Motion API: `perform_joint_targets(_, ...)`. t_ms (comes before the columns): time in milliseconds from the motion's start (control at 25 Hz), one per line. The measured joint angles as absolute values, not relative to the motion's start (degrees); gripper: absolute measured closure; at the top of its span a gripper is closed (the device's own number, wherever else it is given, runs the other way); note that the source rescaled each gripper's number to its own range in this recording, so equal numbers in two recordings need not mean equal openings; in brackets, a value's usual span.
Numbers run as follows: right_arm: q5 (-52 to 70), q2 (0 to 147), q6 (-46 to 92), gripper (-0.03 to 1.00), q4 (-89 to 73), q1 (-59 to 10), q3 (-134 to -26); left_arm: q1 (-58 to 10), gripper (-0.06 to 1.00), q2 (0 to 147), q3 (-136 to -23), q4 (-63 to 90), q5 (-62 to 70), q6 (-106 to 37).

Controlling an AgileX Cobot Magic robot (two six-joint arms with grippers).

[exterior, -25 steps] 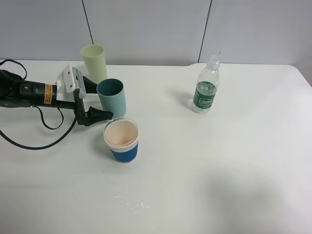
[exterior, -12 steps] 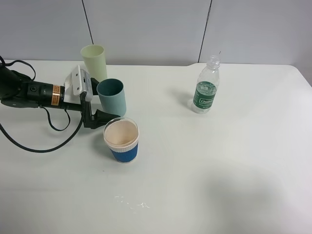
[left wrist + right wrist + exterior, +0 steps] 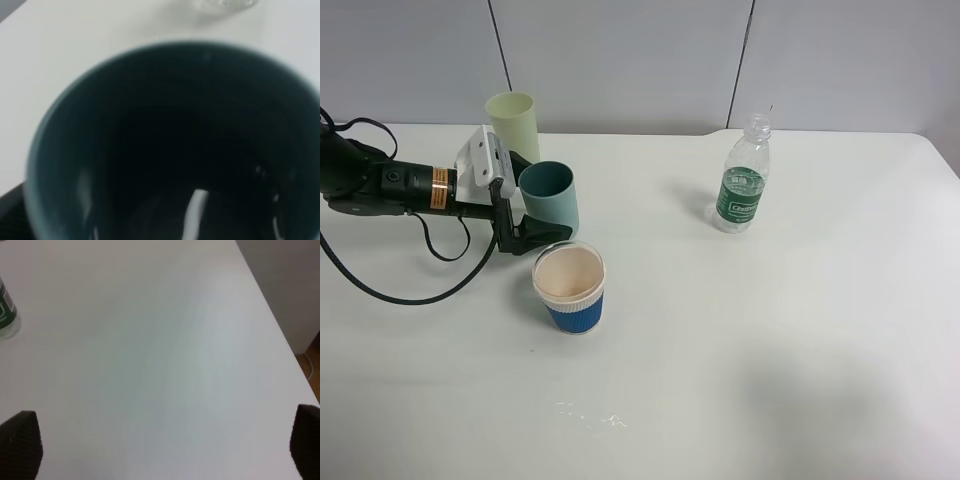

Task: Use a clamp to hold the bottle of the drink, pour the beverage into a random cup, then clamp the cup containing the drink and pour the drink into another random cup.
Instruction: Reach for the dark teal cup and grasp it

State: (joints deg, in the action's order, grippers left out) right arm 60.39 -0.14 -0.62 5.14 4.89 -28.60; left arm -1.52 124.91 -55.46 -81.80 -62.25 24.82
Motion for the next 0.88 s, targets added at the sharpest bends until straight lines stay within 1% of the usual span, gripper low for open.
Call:
perform_joint_targets(400, 60.4, -0.1, -0.6, -0.03, 5.1, 4.9, -28.6, -2.6, -0.06, 127.0, -55.9, -79.4, -62.4, 24.8)
perform_joint_targets(440, 60.4, -0.1, -0.6, -0.03, 5.1, 4.9, -28.6, -2.6, -0.01, 127.3, -55.9, -79.1, -62.4, 24.8)
perform_joint_targets(480, 60.4, -0.1, -0.6, -0.03, 5.1, 4.9, -28.6, -2.6, 0.11, 127.5, -55.9, -78.8, -62.3, 24.8)
perform_joint_targets(520, 60.4, -0.1, -0.6, -0.03, 5.1, 4.9, -28.6, -2.6, 0.29, 127.5, -55.9, -78.4, -62.0, 24.8)
perform_joint_targets(560, 60.4, -0.1, -0.6, -0.03, 5.1, 4.9, -28.6, -2.6, 0.59, 127.5, -55.9, -78.0, -61.8, 24.8)
perform_joint_targets(600, 60.4, -0.1, -0.6, -0.03, 5.1, 4.9, -28.6, -2.6, 0.94, 127.5, -56.0, -77.6, -61.6, 24.9)
perform_joint_targets(680, 60.4, -0.1, -0.6, -0.03, 5.1, 4.9, -28.6, -2.6, 0.92, 127.6, -56.0, -77.2, -61.3, 24.9)
perform_joint_targets(880, 60.4, -0.1, -0.6, -0.03, 5.1, 4.9, -28.6, -2.6, 0.92, 127.5, -56.0, -76.6, -61.1, 24.9)
